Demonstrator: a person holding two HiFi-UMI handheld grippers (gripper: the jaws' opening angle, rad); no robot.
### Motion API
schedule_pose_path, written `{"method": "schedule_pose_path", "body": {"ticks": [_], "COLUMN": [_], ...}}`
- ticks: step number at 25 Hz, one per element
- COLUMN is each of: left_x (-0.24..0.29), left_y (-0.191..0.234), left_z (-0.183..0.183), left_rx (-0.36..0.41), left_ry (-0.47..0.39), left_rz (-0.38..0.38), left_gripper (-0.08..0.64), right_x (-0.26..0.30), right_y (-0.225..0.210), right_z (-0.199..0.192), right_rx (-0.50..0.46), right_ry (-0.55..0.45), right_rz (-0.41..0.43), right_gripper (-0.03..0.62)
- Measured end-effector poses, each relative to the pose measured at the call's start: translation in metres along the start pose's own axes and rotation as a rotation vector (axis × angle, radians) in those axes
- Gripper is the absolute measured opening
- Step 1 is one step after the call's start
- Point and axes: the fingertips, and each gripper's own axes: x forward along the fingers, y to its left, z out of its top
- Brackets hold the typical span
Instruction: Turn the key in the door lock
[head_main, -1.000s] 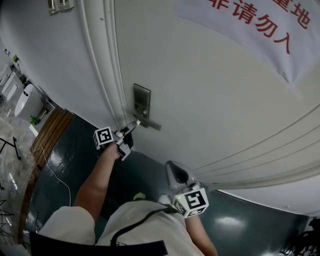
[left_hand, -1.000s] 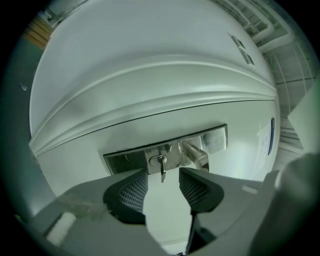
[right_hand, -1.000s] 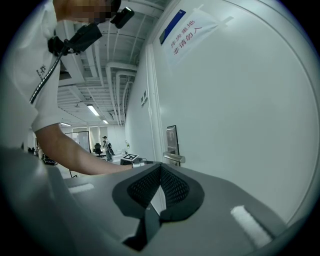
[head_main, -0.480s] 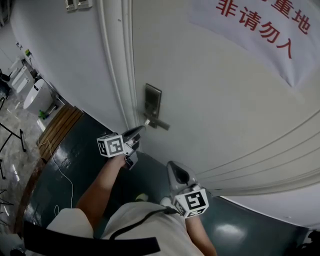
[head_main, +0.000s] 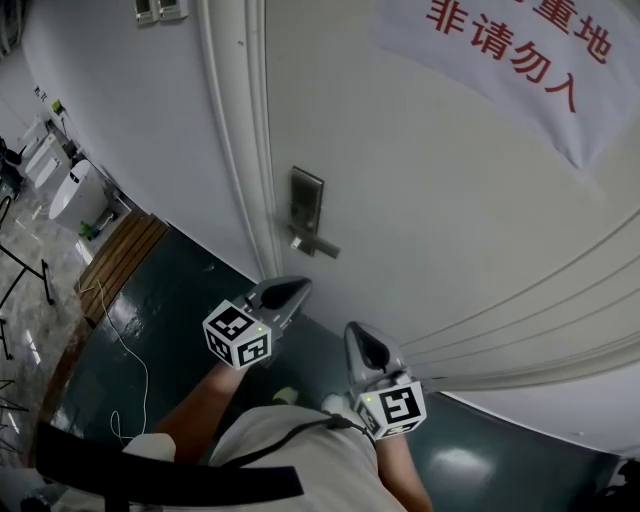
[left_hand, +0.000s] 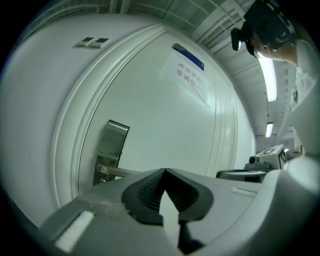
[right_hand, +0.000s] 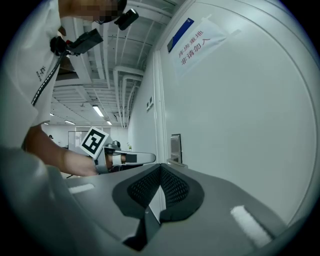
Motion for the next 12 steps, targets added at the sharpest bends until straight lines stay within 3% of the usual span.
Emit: {"method": "schedule_pose_path", "body": {"ticks": [12], "left_x": [-0.017], "left_y": [-0.037], "left_z": [0.006], "left_rx": [0.083], "left_ry": [-0.018], "left_rz": [-0.032], "left_gripper": [0.005], "right_x": [-0.008], "right_y": [0.004], "right_z": [0.006], "right_rx": [0.013], "right_ry": [-0.020], "right_rz": [-0.033], "right_gripper": [0.008]}}
